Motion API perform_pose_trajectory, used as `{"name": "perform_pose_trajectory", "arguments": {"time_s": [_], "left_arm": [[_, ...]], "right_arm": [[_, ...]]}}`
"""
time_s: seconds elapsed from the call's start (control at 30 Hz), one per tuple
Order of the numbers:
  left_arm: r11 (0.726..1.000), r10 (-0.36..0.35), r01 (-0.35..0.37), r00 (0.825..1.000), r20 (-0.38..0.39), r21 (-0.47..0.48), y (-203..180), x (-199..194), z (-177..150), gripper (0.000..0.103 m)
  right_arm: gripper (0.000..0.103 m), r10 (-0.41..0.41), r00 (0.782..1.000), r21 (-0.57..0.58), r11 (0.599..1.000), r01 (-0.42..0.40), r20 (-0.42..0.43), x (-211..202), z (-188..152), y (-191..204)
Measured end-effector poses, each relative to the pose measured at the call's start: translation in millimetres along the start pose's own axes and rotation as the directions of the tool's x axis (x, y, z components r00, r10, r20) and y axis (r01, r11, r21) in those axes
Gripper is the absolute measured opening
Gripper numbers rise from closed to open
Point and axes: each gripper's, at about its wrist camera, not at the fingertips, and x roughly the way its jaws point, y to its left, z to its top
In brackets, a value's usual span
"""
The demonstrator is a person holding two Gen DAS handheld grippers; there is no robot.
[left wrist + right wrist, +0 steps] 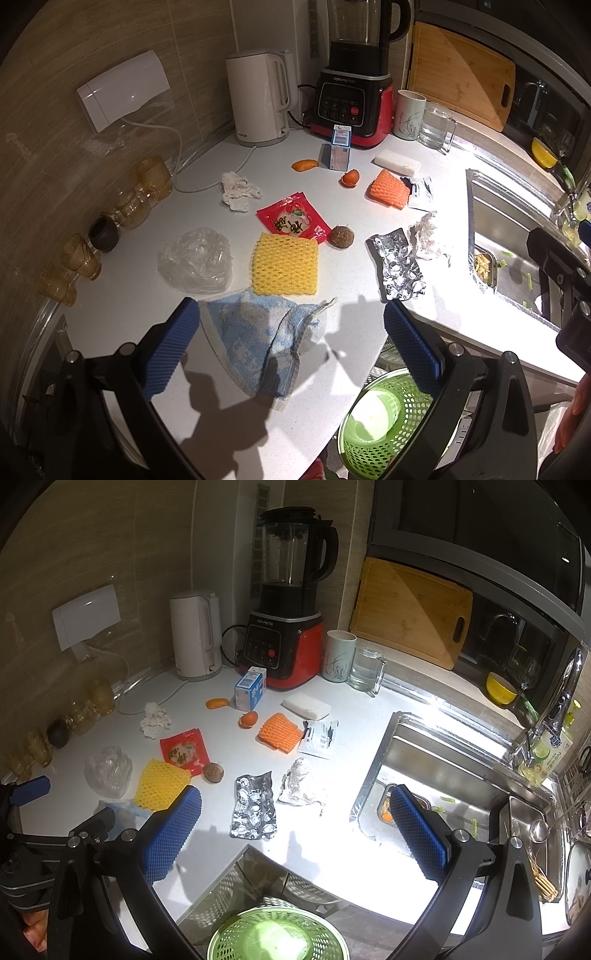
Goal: Collect trash
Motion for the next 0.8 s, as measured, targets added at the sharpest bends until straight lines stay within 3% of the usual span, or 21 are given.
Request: {"name": "perform_pose_trajectory", "arguments": {"time_s": [0.57, 0.8], "left_arm": [[1.0, 0.002, -0.002, 1.0, -0.002, -0.006, 3, 3, -5, 0.095], [0.998, -0.067, 0.068, 0.998, 0.016, -0.007, 8, 14, -20, 0.095]], "right_arm": [[0.101, 0.015, 1.0, 0.002, 1.0, -0.015, -0.01, 1, -4, 1], [0.101, 0.043, 0.999, 0.013, 0.999, -0.043, -0.032, 9, -11, -3]]}}
